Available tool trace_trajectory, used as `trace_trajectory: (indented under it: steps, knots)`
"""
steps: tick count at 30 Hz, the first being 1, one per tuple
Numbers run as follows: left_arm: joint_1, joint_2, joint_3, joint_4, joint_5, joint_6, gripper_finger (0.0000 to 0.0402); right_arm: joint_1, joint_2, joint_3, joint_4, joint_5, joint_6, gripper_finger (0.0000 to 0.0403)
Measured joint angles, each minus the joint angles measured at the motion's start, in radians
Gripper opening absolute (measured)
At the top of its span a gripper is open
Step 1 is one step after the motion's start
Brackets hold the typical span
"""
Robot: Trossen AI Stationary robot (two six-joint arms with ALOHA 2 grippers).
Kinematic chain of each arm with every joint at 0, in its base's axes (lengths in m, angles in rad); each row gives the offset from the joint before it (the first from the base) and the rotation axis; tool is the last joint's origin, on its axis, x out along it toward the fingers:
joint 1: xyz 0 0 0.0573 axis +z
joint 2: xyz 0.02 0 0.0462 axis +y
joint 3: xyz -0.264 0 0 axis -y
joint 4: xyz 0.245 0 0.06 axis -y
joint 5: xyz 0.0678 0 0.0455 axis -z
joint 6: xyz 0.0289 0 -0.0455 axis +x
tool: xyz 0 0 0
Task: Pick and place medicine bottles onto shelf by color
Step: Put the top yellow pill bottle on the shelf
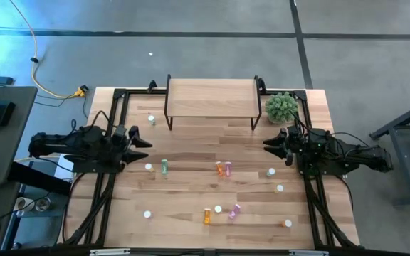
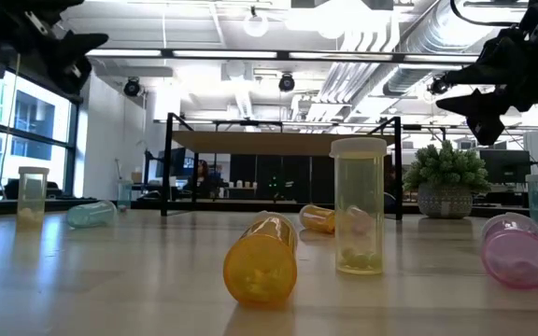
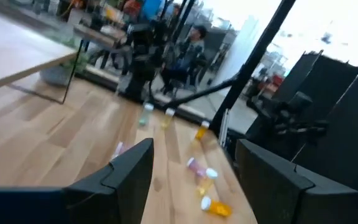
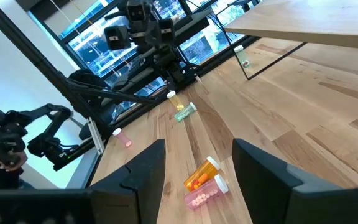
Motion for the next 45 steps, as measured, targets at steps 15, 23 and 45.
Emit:
trace_trajectory:
  steps: [15, 23, 45]
  knots:
    - [0.000, 0.360, 0.378, -0.563, -0.001, 0.037, 0.0216, 0.000, 0.000, 0.000, 0.000, 0.000, 0.000, 0.0177]
    - [-0.038, 0.521, 0.385, -0.780, -0.023, 0.068, 0.0216, 0.000, 0.000, 0.000, 0.000, 0.000, 0.000, 0.0177]
    - [-0.198, 0.879, 0.385, -0.729, -0.141, -0.020, 0.0216, 0.000, 0.000, 0.000, 0.000, 0.000, 0.000, 0.0177]
